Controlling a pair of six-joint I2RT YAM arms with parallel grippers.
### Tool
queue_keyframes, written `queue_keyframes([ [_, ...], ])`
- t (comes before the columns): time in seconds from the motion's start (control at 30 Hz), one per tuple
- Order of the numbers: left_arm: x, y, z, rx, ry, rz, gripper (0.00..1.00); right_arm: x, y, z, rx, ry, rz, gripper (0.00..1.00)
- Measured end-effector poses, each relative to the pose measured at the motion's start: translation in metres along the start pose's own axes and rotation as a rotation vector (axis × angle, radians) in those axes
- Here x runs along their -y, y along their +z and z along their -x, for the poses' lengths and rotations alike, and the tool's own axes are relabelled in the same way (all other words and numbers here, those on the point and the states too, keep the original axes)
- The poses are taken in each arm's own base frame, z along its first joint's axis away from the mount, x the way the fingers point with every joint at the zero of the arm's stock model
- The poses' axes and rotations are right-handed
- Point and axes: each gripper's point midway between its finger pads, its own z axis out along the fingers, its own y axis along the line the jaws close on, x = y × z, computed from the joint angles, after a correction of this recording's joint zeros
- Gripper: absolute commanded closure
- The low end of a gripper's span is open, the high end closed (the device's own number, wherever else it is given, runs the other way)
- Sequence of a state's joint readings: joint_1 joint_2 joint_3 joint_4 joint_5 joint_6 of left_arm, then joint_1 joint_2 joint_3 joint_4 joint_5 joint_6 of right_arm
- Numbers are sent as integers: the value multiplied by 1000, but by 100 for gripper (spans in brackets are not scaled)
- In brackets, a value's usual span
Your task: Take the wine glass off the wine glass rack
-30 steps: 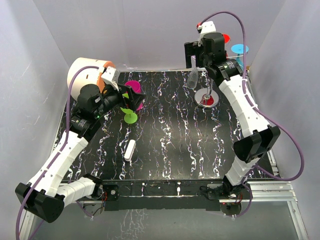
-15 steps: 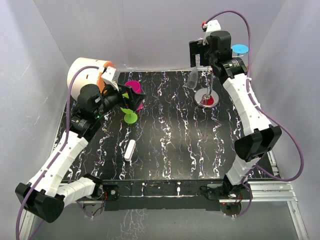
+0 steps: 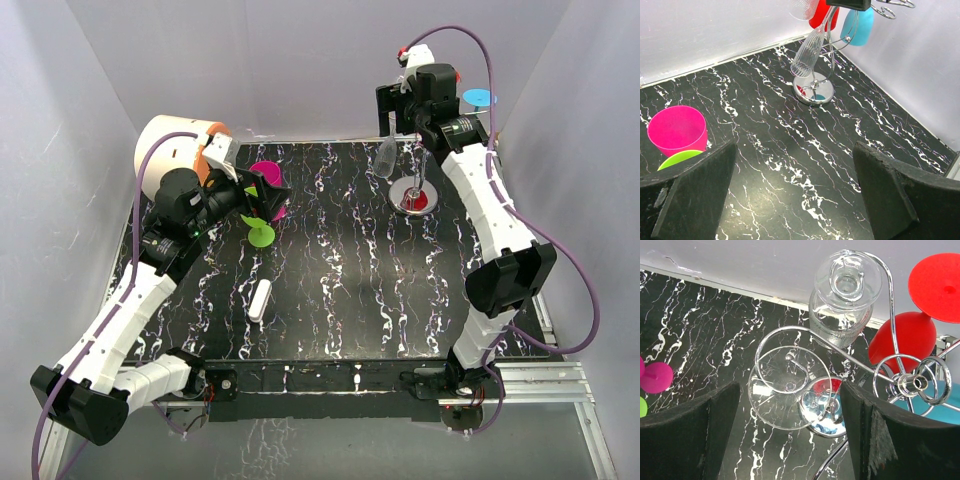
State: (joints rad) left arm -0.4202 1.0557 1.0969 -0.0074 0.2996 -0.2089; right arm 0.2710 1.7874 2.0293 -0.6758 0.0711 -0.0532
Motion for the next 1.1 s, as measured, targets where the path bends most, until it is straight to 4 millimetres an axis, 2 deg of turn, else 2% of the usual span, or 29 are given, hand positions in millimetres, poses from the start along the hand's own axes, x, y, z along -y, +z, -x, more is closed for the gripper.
queue_keyframes([
  [0.2, -1, 0, 0, 0, 2, 2, 1, 2, 1, -1, -3, 2, -1, 26],
  [0.47, -2, 0, 0, 1, 8, 11, 1, 0, 10, -7, -17, 2, 6, 38],
  [0.6, -2, 0, 0, 1, 8, 11, 1, -1, 13, -10, -24, 3, 12, 41],
  [1.1, -2, 0, 0, 1, 7, 11, 1, 0, 14, -7, -12, 15, 9, 45],
])
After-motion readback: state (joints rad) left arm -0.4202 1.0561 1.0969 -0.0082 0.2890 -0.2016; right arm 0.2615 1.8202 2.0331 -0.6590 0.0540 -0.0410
